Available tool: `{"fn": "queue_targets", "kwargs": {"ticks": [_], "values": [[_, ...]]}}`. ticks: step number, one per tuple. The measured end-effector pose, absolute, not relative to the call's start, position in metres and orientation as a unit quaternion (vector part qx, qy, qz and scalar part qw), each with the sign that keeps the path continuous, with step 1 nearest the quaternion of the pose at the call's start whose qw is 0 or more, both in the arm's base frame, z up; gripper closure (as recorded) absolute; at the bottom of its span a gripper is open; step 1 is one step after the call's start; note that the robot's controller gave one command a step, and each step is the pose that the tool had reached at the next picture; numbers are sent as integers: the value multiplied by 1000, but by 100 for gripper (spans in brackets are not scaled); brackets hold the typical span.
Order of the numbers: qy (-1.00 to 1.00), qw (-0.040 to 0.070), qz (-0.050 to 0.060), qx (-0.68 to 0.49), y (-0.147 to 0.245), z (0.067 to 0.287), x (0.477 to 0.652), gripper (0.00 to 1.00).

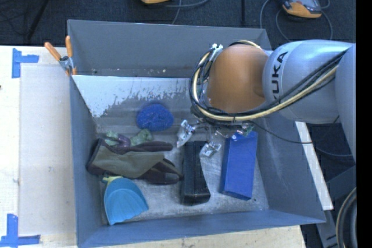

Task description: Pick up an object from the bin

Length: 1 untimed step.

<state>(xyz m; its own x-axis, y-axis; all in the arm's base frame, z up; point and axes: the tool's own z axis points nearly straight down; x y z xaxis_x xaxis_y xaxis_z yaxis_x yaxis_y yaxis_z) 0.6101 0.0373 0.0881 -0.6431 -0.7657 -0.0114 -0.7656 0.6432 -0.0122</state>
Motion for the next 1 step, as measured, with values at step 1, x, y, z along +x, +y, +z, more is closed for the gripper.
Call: {"fn": "queue_targets", "kwargs": {"ticks": [1], "values": [[907,8,-3,-422,37,88,610,100]]}}
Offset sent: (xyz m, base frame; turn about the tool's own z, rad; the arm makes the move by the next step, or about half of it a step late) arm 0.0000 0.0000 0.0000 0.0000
